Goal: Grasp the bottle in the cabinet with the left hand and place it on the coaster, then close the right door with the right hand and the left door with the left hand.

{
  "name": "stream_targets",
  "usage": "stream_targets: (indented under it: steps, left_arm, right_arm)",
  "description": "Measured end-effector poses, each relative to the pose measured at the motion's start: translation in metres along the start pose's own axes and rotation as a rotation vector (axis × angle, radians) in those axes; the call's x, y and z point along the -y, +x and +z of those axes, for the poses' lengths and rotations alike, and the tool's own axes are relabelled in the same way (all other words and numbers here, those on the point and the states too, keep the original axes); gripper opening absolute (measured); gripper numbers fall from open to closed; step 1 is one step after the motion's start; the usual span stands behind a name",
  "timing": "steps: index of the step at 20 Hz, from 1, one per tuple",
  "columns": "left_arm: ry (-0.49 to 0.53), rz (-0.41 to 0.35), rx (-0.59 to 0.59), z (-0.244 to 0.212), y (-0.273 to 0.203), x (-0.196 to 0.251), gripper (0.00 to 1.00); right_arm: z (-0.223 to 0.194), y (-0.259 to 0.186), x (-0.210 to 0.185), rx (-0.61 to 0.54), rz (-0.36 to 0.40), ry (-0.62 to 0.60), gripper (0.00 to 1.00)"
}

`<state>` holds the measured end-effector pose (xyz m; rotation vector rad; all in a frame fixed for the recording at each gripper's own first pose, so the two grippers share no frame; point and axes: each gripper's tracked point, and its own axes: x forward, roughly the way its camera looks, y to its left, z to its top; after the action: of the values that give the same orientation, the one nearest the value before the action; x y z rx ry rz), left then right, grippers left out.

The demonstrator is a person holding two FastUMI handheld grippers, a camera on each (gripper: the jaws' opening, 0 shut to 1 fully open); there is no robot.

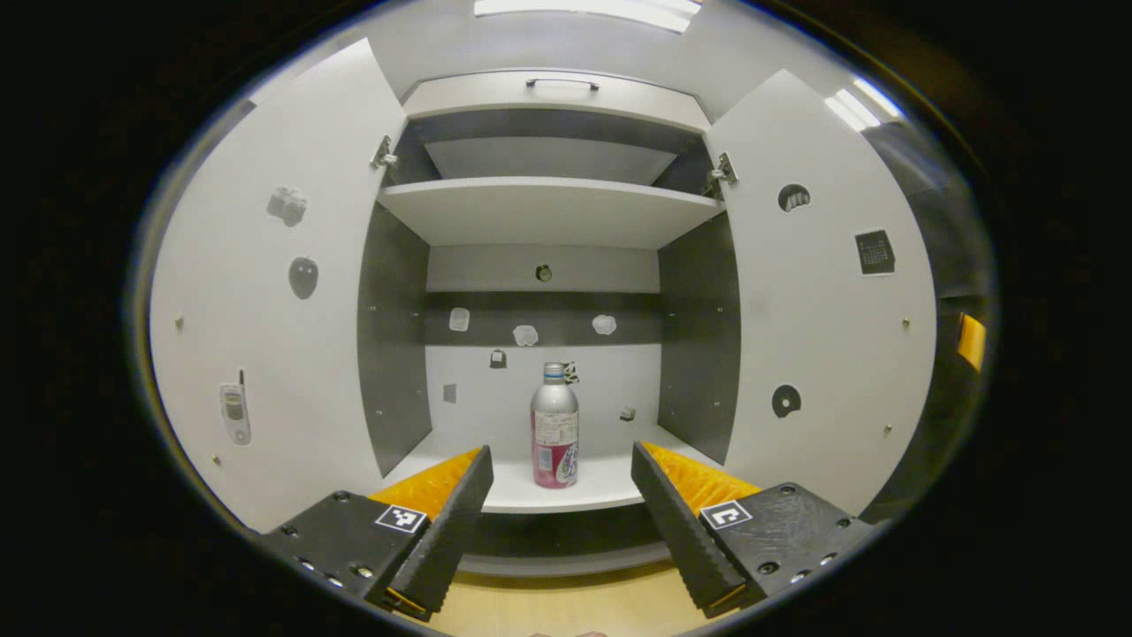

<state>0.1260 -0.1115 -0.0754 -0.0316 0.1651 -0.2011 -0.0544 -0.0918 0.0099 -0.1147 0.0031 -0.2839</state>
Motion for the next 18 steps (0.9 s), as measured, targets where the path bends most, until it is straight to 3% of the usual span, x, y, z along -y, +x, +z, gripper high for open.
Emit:
stream_targets:
  steps: [7, 18]
  left_arm:
    - [-0.001, -0.006, -0.058, -0.024, 0.080, -0.002, 0.99]
    - [-0.003, 0.042, -0.140, -0.059, 0.180, -0.025, 0.96]
  right_arm:
    - [0.004, -0.026, 0.044, 0.005, -0.176, -0.032, 0.99]
    - [0.007, -0.060, 0.078, 0.004, -0.323, -0.006, 0.98]
